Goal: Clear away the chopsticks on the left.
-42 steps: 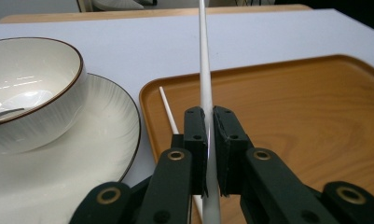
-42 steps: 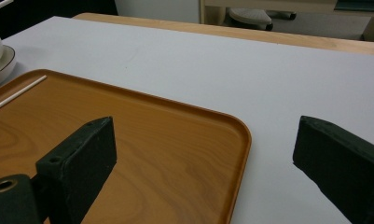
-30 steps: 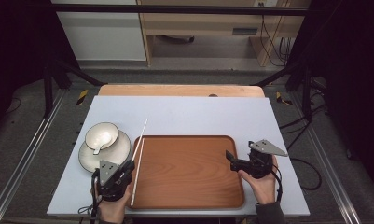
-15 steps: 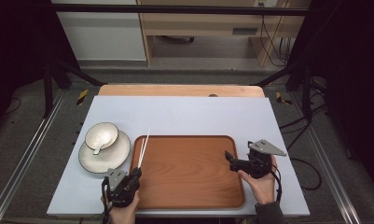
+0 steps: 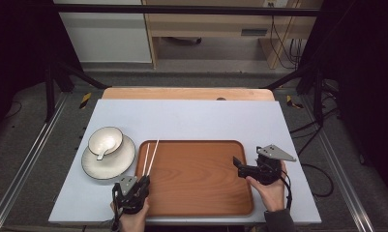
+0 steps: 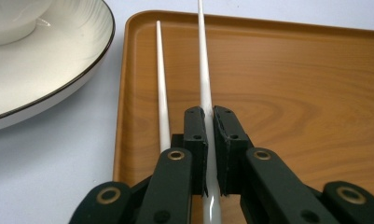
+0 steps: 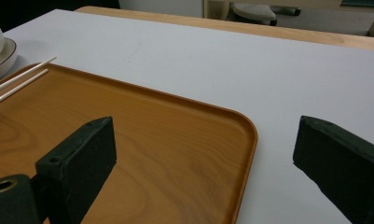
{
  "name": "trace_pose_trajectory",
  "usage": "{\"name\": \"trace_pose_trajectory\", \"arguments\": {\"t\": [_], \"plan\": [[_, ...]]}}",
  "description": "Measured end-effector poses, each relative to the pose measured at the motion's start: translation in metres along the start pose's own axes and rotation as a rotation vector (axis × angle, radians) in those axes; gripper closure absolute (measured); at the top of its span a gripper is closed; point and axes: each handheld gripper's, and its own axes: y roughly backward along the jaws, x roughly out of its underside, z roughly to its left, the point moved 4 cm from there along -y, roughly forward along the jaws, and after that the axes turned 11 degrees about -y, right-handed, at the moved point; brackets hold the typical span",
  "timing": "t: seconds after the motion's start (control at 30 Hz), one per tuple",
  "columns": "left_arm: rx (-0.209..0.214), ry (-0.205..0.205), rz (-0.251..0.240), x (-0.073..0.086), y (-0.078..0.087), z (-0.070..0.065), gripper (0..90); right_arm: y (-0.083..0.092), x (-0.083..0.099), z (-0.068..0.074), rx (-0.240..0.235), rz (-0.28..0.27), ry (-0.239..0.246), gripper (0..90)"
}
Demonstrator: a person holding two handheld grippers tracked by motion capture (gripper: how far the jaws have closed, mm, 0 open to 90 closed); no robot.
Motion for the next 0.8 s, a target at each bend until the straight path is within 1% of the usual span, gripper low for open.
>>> {"name": "trace_pose_trajectory", "arguments": {"t": [0.2, 0.23, 0.43, 0.47, 0.63, 0.8], "plan": [[0.004, -0.001, 0.017, 0.0017, -0.0017, -0.0012, 84.1, -0.0002, 0.0000, -0.0001, 0.000, 0.000, -0.001, 6.1], [0.004, -0.003, 0.026, 0.0021, -0.0027, -0.0016, 84.1, -0.0002, 0.0001, 0.0000, 0.001, 0.001, 0.000, 6.1], [-0.003, -0.005, 0.041, 0.0026, -0.0038, -0.0018, 84.0, -0.0004, 0.0002, 0.0001, 0.001, 0.003, 0.000, 6.1], [-0.007, -0.010, 0.050, 0.0027, -0.0044, -0.0022, 84.0, -0.0003, 0.0001, 0.0001, 0.001, 0.002, 0.000, 6.1], [-0.003, -0.023, 0.072, 0.0027, -0.0059, -0.0033, 83.8, -0.0002, 0.0001, 0.0003, 0.000, 0.001, 0.001, 6.1], [0.001, -0.029, 0.084, 0.0027, -0.0068, -0.0038, 83.6, -0.0003, 0.0001, 0.0003, 0.001, 0.001, 0.003, 6.1]]}}
